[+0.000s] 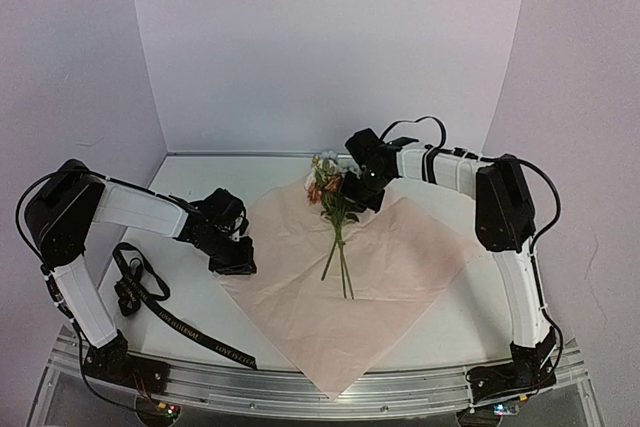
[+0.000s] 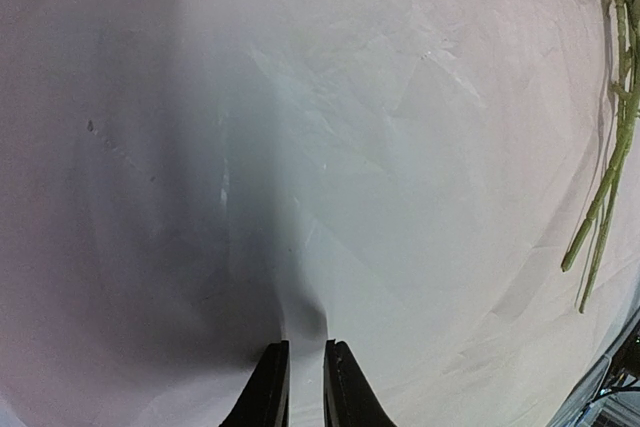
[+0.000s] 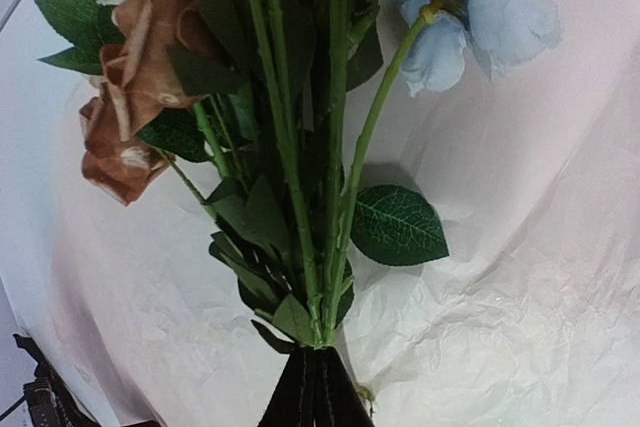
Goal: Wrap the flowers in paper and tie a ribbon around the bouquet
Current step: Adjust the fake flower in the folded bouquet.
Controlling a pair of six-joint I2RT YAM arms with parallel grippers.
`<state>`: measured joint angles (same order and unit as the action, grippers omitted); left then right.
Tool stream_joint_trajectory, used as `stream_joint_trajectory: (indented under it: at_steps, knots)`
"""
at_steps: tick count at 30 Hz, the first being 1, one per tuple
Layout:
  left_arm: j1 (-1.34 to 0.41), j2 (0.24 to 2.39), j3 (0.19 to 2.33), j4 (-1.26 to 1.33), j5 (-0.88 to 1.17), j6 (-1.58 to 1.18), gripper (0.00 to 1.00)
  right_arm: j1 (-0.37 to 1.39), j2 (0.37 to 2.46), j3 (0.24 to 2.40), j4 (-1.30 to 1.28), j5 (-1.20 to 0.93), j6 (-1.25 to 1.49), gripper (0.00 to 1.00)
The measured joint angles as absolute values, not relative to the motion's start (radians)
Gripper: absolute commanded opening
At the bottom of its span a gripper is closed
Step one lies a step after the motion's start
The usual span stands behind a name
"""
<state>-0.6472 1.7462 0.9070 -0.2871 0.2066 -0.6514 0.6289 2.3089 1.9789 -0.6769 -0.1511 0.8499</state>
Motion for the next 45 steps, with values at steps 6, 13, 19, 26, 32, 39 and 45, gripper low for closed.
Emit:
stream_joint_trajectory:
  at_steps: [6,13,19,26,32,39,45]
  knots:
    - [-0.647,1.746,0.907,-0.287,0.207,-0.651,0.14,0.629,2.287,1.976,-0.669,-0.156,0.864,0.19]
    - [-0.647,1.746,0.907,-0.287,0.207,-0.651,0.14,0.629,2.288,1.976,-0.665,-0.177,0.866,0.23]
    - [-0.647,1.746,0.907,-0.287,0.206,-0.651,0.14,0.629,2.305,1.976,-0.662,-0.178,0.872,0.21]
    - [-0.647,1.746,0.907,-0.287,0.206,-0.651,0.14,0.628,2.338,1.969,-0.651,-0.184,0.884,0.21]
    - [-0.647,1.746,0.907,-0.287,0.206,-0.651,0.14,0.626,2.346,1.963,-0.645,-0.19,0.898,0.2]
    - [-0.647,1.746,0.907,-0.287,0.206,-0.651,0.14,0.623,2.361,1.963,-0.635,-0.198,0.918,0.11]
    - [-0.647,1.746,0.907,-0.287,0.206,-0.651,0.14,0.622,2.363,1.963,-0.625,-0.202,0.926,0.06]
